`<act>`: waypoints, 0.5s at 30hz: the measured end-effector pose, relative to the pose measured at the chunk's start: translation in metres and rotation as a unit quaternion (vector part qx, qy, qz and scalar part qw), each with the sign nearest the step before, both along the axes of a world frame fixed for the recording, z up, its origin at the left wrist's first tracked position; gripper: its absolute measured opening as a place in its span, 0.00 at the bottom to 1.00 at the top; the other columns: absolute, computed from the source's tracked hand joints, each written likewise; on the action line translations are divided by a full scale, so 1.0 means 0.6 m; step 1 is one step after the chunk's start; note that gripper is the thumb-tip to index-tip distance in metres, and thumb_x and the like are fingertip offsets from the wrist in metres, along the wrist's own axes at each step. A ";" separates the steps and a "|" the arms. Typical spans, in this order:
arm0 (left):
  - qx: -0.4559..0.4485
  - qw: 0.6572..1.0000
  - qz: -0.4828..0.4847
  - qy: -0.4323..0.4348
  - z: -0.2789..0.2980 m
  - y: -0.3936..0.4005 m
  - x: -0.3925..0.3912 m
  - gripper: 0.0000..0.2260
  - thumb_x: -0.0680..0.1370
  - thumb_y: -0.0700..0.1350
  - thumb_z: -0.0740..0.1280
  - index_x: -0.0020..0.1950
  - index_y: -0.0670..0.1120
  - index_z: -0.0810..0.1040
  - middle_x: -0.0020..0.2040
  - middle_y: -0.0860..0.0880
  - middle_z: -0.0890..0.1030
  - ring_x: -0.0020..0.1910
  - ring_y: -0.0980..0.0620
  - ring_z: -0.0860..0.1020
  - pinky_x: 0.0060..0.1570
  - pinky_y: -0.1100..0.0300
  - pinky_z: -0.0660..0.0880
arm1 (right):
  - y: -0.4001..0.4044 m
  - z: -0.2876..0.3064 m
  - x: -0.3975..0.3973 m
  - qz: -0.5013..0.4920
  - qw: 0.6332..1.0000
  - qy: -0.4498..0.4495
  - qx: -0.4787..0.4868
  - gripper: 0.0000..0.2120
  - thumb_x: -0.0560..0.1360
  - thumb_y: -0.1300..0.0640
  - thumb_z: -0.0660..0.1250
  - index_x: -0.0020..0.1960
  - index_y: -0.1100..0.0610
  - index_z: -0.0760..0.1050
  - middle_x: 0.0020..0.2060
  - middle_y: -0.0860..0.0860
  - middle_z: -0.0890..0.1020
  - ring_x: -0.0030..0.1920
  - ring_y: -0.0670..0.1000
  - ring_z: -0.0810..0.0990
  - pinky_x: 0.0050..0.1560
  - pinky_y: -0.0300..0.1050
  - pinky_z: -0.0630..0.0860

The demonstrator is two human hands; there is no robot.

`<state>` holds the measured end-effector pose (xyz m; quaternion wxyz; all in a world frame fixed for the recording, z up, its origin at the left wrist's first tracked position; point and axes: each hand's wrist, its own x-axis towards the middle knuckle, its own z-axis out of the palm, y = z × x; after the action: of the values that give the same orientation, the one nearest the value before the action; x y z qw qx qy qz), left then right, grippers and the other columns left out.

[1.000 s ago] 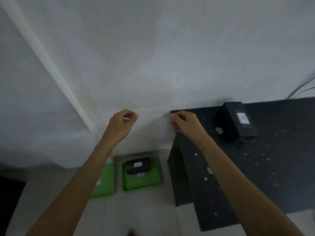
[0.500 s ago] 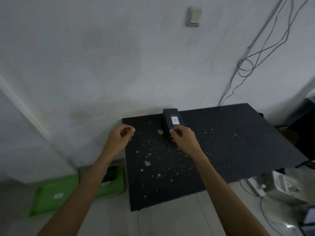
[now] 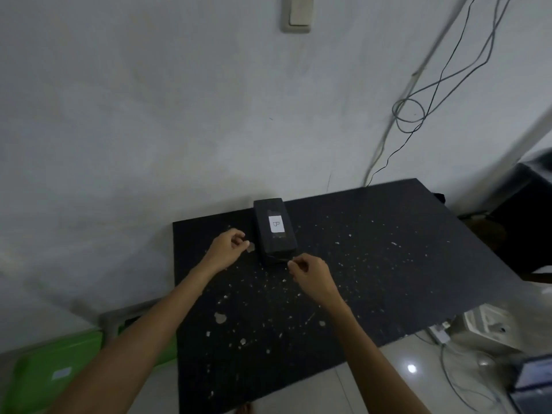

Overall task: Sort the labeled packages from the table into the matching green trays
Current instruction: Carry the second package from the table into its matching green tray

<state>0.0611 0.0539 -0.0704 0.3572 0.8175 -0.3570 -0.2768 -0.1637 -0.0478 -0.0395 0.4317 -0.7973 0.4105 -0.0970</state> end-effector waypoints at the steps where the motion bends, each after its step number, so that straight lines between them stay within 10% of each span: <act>1: 0.013 1.000 -0.004 -0.007 -0.007 -0.038 0.014 0.18 0.79 0.50 0.67 0.66 0.46 0.74 0.60 0.46 0.78 0.55 0.51 0.78 0.50 0.61 0.74 | -0.015 -0.015 0.007 -0.006 1.000 0.008 0.007 0.08 0.79 0.51 0.65 0.51 0.54 0.80 0.39 0.47 0.82 0.39 0.45 0.81 0.40 0.39 0.78; 7: 0.090 0.984 -0.077 -0.136 -0.043 -0.233 0.103 0.23 0.79 0.51 0.65 0.72 0.44 0.68 0.69 0.42 0.71 0.67 0.43 0.71 0.63 0.45 0.72 | -0.073 -0.106 0.070 -0.105 0.991 0.052 0.062 0.10 0.78 0.52 0.66 0.59 0.52 0.75 0.48 0.46 0.80 0.45 0.42 0.79 0.48 0.41 0.79; 15: 0.183 0.961 -0.112 -0.174 -0.109 -0.366 0.160 0.37 0.79 0.57 0.63 0.80 0.43 0.49 0.79 0.41 0.56 0.77 0.40 0.58 0.71 0.42 0.62 | -0.101 -0.193 0.167 -0.250 0.947 0.032 0.201 0.52 0.70 0.39 0.71 0.80 0.52 0.41 0.77 0.56 0.55 0.74 0.58 0.61 0.70 0.57 0.65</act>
<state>0.1570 -0.1655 -0.1361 0.1004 0.8593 -0.4462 -0.2290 -0.0634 -0.1086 -0.1554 0.5313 -0.5685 0.6214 -0.0914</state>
